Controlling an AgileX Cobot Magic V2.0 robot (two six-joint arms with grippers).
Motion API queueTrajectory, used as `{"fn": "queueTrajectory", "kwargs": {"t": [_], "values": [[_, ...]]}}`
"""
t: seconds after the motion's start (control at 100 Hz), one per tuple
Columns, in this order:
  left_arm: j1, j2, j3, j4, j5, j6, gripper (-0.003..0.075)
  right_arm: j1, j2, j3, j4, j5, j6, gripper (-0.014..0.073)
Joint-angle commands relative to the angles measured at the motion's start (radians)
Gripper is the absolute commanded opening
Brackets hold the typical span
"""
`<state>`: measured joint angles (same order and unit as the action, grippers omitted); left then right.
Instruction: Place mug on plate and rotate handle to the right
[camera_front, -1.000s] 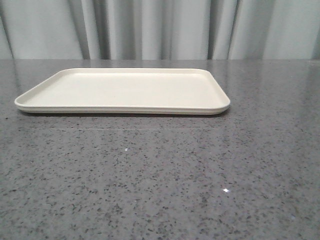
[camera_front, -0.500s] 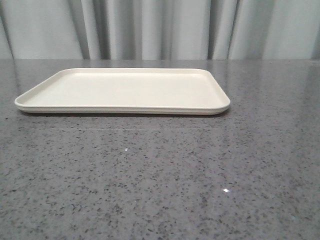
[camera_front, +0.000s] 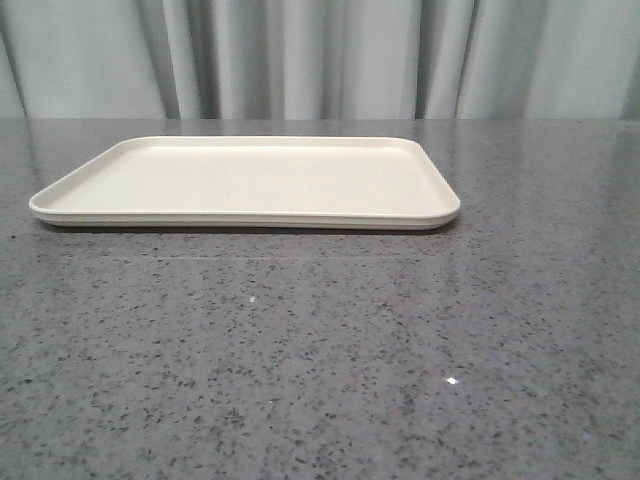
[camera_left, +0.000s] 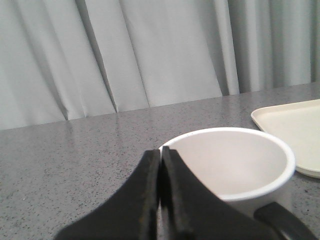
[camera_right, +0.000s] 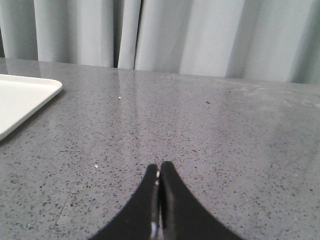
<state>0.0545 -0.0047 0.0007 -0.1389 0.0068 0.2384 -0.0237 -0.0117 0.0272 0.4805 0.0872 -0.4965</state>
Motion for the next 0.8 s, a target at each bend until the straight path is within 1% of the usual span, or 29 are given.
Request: {"fn": "queueTrajectory", "kwargs": {"t": [0.0, 0.79], "values": [[0.000, -0.028, 0.009, -0.012, -0.086, -0.004, -0.0020, 0.002, -0.019, 0.000, 0.008, -0.082, -0.006, -0.0058], [0.000, -0.028, 0.009, -0.020, -0.086, -0.008, -0.0020, 0.002, -0.019, 0.000, 0.008, -0.082, -0.006, -0.0058]]}}
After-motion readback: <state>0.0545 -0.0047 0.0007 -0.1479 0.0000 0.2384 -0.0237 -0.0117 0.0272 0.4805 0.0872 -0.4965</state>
